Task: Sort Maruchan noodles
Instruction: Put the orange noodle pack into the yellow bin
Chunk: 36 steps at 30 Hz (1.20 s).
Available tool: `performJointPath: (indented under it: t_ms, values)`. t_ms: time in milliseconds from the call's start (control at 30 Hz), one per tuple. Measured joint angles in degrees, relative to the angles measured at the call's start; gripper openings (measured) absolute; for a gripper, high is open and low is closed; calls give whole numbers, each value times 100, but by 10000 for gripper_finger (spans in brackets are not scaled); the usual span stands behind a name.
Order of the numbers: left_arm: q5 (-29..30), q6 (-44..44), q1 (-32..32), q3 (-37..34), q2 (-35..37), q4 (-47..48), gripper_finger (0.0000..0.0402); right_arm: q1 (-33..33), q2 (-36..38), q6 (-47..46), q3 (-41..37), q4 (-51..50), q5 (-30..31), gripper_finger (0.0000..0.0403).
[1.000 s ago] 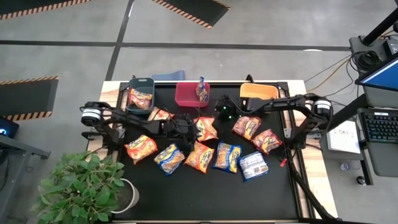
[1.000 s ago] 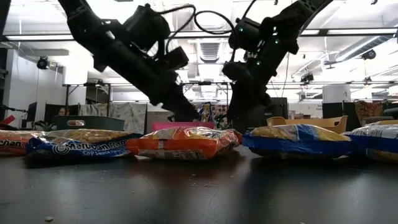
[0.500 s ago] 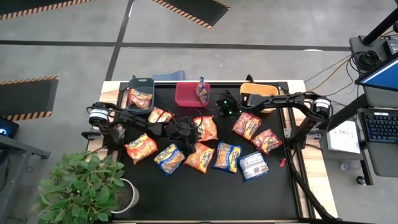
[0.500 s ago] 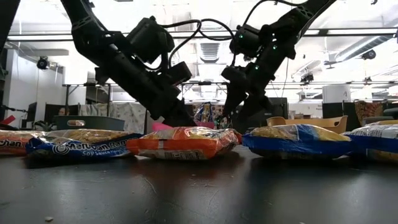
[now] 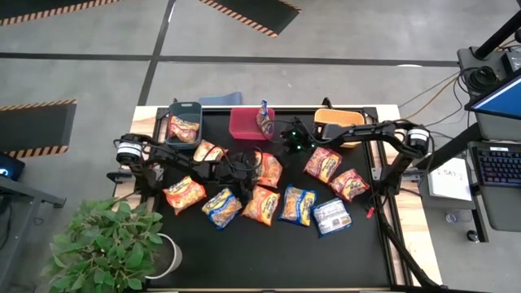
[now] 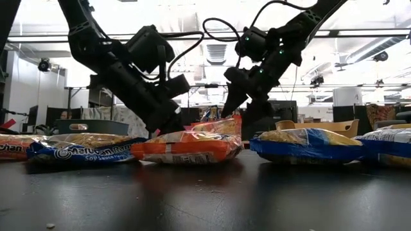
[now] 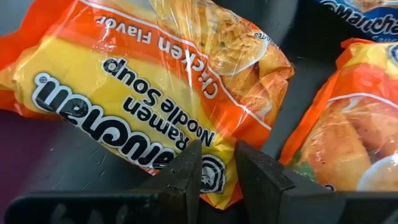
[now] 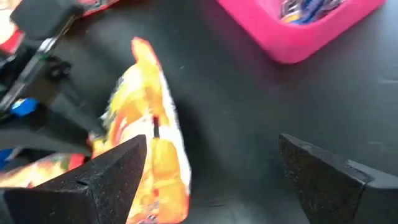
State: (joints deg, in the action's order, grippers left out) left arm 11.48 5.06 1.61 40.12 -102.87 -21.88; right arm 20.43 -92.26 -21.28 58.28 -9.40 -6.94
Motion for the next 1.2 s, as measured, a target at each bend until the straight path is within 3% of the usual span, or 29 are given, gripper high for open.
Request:
performJointPath:
  t_ms: [133,433,633,867,1200]
  values:
    - [12,0,0,-1,0,-1,82,-2,-77,-22,-4,152,-434,348]
    - [16,0,0,-8,0,-1,82,-45,-353,-36,-37,326,-775,347]
    - [16,0,2,-12,0,-10,82,-211,-653,129,-59,988,-1310,336]
    - [16,0,0,-18,-2,-41,82,-267,-696,177,-59,1169,-1320,292]
    - [14,0,0,-20,-7,-84,82,-267,-692,177,-59,1166,-1310,182]
